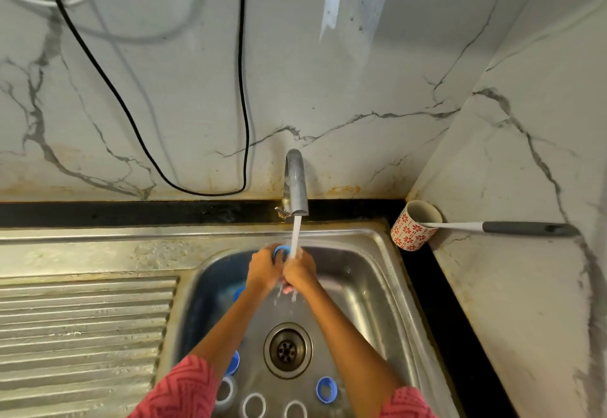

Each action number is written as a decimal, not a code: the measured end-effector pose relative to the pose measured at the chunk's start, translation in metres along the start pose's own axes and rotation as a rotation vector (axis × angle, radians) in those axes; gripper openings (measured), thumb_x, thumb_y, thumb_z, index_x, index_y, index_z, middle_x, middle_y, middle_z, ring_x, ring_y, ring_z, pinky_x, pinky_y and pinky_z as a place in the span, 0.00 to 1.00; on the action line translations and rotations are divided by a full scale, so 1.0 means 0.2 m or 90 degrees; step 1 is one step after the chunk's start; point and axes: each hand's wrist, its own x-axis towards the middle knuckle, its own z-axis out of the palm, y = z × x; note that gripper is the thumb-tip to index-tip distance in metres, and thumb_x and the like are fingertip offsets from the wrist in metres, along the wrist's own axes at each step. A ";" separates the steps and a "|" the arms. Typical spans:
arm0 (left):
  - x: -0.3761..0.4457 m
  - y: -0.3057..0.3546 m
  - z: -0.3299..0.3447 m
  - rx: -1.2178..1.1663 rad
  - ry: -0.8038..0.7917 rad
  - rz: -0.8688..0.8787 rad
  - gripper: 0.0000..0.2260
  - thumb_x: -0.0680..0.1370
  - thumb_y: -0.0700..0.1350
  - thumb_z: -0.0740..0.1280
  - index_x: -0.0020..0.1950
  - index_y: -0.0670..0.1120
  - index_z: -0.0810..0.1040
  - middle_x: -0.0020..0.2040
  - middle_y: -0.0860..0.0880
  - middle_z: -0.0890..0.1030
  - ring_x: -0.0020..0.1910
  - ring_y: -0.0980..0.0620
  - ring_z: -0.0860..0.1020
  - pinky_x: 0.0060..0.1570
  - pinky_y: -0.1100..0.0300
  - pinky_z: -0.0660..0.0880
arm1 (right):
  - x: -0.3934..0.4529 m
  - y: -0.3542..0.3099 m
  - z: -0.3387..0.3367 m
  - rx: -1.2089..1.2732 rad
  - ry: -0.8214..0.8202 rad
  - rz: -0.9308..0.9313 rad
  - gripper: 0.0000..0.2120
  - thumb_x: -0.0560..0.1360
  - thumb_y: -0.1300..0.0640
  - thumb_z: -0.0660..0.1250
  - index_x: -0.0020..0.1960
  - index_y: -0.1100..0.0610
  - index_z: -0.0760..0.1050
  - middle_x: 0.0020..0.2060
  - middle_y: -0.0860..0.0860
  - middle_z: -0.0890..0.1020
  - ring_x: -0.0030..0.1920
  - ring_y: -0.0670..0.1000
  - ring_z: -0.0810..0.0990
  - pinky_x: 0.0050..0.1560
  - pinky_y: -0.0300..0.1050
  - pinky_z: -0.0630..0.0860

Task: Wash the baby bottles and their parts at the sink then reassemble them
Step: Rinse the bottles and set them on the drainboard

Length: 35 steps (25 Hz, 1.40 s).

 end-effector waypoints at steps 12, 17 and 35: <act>0.00 0.03 -0.11 -0.004 -0.218 -0.109 0.13 0.82 0.46 0.55 0.50 0.40 0.75 0.32 0.45 0.78 0.21 0.57 0.74 0.26 0.63 0.72 | 0.07 0.10 -0.01 0.081 -0.006 0.107 0.16 0.82 0.54 0.56 0.46 0.63 0.77 0.35 0.57 0.81 0.30 0.52 0.80 0.28 0.44 0.77; -0.02 0.04 -0.06 -0.243 -0.143 -0.219 0.14 0.83 0.49 0.54 0.57 0.42 0.74 0.36 0.44 0.77 0.25 0.54 0.73 0.23 0.66 0.68 | 0.06 0.08 -0.07 0.051 0.019 0.008 0.12 0.81 0.54 0.57 0.51 0.63 0.73 0.45 0.62 0.82 0.39 0.57 0.83 0.40 0.50 0.82; -0.04 0.06 -0.05 -0.365 -0.196 -0.390 0.20 0.79 0.56 0.61 0.49 0.39 0.77 0.38 0.43 0.79 0.25 0.55 0.75 0.26 0.67 0.72 | 0.02 0.32 -0.02 0.118 0.077 -0.244 0.09 0.75 0.65 0.67 0.55 0.62 0.79 0.45 0.53 0.81 0.46 0.51 0.82 0.42 0.33 0.79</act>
